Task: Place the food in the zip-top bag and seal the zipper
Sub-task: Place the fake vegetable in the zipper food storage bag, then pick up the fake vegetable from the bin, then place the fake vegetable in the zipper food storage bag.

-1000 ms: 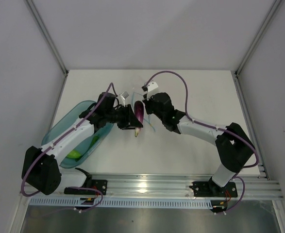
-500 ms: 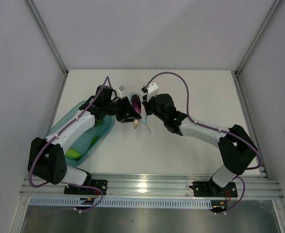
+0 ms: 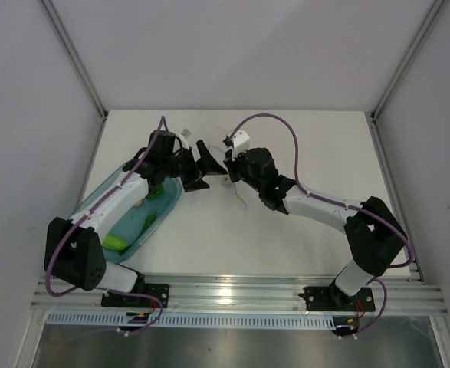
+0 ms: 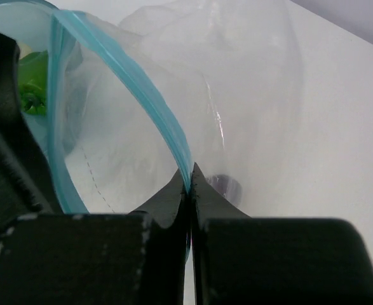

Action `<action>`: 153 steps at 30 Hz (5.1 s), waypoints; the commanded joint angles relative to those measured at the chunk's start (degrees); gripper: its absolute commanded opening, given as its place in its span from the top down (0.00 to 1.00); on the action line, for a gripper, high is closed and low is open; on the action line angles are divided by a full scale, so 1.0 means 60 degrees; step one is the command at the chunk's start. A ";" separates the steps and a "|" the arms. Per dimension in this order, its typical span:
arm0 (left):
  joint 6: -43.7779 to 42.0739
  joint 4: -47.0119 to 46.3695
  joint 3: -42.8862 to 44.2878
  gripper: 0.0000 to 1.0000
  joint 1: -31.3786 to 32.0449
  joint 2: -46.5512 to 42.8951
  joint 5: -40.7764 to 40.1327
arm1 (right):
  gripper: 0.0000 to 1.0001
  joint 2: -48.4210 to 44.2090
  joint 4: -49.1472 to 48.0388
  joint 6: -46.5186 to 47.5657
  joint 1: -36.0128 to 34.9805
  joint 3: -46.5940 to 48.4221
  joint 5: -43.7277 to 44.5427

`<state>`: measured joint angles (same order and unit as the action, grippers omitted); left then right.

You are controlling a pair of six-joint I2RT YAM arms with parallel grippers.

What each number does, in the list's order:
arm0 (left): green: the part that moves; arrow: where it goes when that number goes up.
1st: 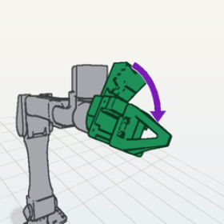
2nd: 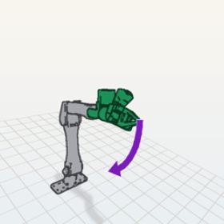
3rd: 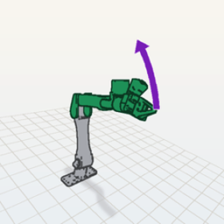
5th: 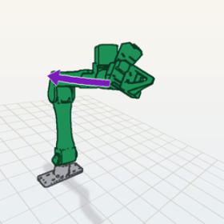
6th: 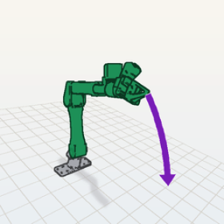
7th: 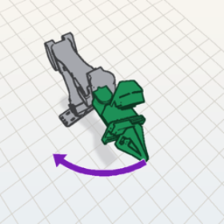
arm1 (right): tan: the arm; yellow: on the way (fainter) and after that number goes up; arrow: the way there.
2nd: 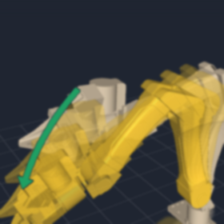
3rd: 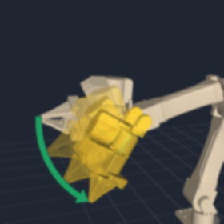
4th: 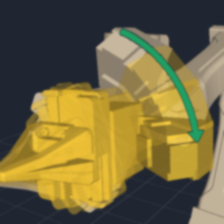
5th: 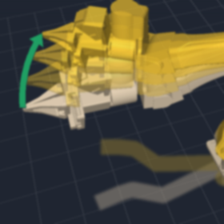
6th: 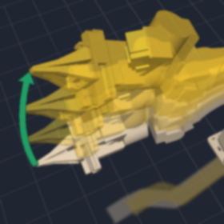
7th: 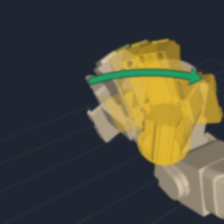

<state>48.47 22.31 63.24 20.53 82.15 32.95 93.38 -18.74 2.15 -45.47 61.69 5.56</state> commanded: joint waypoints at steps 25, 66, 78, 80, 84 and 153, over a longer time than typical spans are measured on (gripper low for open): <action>-0.0476 0.3578 -0.1882 0.01 -0.2058 -0.5371 -0.5639 | 1.00 0.0051 -0.0011 -0.0315 0.0357 0.0323 0.0216; 0.1722 0.2260 0.0754 0.01 -0.4638 0.2055 -0.6253 | 1.00 0.0007 -0.0216 -0.0315 0.0591 0.0192 -0.0239; 0.2308 0.2377 0.0417 0.01 -0.4638 0.2817 -0.5902 | 1.00 0.0007 -0.0231 -0.0520 0.0621 0.0177 -0.0268; 0.2337 0.2259 0.0285 0.01 -0.4653 0.2876 -0.5799 | 1.00 -0.0007 -0.0231 -0.0520 0.0635 0.0162 -0.0282; 0.2337 0.1923 0.0050 0.11 -0.4638 0.2773 -0.5697 | 1.00 -0.0022 -0.0245 -0.0549 0.0650 0.0148 -0.0297; -0.1062 -0.2767 -0.1635 0.99 0.0577 -0.1402 -0.3379 | 1.00 -0.1340 -0.0231 -0.1955 0.0445 -0.0218 -0.2948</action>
<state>42.44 2.13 49.98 24.25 73.87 18.44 88.27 -16.56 -7.99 -42.09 60.88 -7.62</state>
